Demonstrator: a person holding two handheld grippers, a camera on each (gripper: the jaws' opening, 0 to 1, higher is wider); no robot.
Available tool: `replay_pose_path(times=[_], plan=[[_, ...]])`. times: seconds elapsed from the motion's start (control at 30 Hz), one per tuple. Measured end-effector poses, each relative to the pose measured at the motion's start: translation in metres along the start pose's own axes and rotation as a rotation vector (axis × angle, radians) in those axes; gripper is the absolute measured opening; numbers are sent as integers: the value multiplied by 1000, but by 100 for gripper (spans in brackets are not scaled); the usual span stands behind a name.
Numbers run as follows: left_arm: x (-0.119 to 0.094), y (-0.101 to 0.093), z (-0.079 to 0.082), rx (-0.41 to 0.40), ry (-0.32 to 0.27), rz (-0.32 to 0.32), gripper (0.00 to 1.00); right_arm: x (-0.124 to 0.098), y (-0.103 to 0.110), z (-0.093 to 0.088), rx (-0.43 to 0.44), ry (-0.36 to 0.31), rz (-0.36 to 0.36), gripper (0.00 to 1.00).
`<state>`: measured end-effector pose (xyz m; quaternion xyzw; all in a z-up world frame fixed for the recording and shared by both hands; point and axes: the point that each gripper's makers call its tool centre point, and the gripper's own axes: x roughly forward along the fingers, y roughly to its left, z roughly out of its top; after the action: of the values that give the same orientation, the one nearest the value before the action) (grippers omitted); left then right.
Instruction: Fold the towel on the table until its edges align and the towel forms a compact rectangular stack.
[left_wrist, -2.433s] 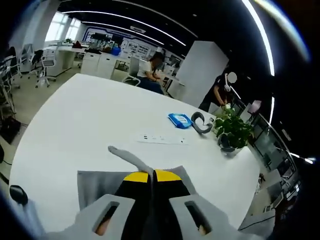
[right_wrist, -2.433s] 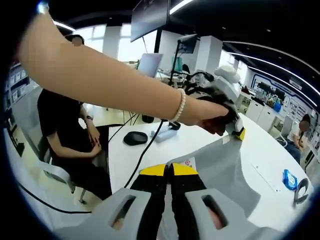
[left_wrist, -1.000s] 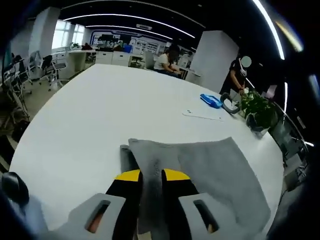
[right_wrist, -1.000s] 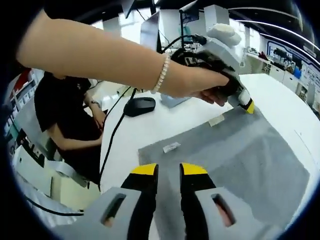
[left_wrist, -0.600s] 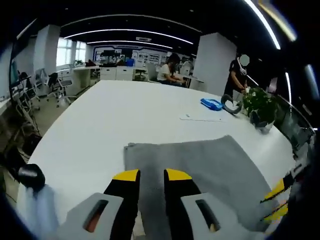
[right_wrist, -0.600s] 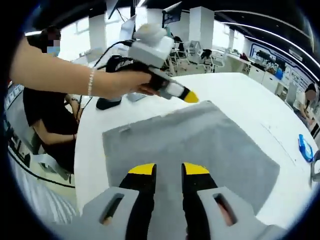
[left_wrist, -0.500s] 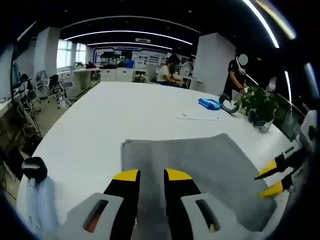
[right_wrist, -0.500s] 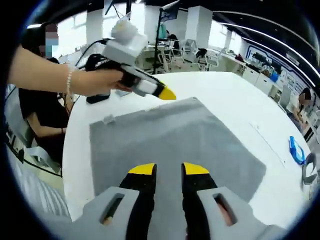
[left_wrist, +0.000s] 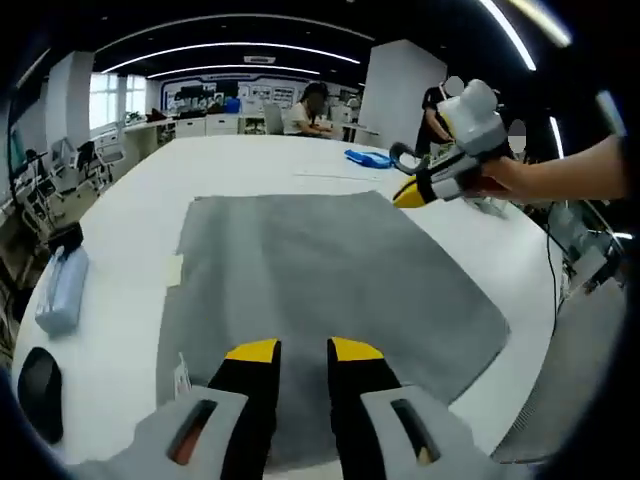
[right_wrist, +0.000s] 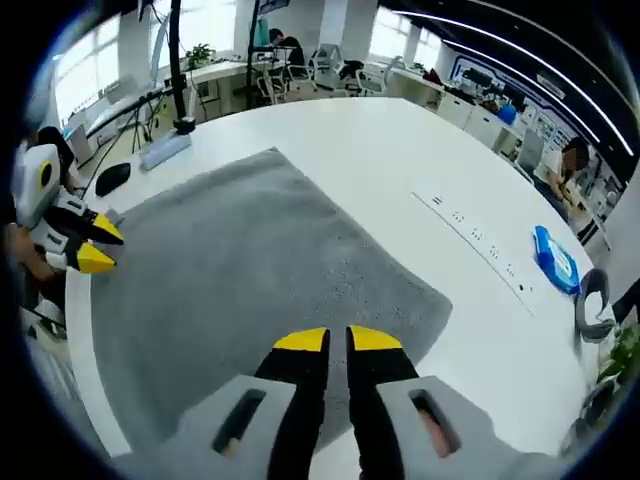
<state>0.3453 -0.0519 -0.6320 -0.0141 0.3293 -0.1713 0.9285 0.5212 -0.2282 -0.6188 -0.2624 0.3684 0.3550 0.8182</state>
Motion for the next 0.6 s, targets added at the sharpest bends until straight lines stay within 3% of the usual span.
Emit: replay_pose_path(times=[0.1,0.27,0.5,0.6], plan=[[-9,-17,-16,-3,29,-21,18,9,-10,-11,-86,79,-26,0],[-13,-29,-32,6,68,-34,18,20,-15,-21,-153,137,-42,0],[-11,-33,-35,21,88,-20,16,32,-20,-38,-156,204,-22,0],[-10,-33,-36,24,96,-12,14,32,-21,-36,-140,209,-20,0]])
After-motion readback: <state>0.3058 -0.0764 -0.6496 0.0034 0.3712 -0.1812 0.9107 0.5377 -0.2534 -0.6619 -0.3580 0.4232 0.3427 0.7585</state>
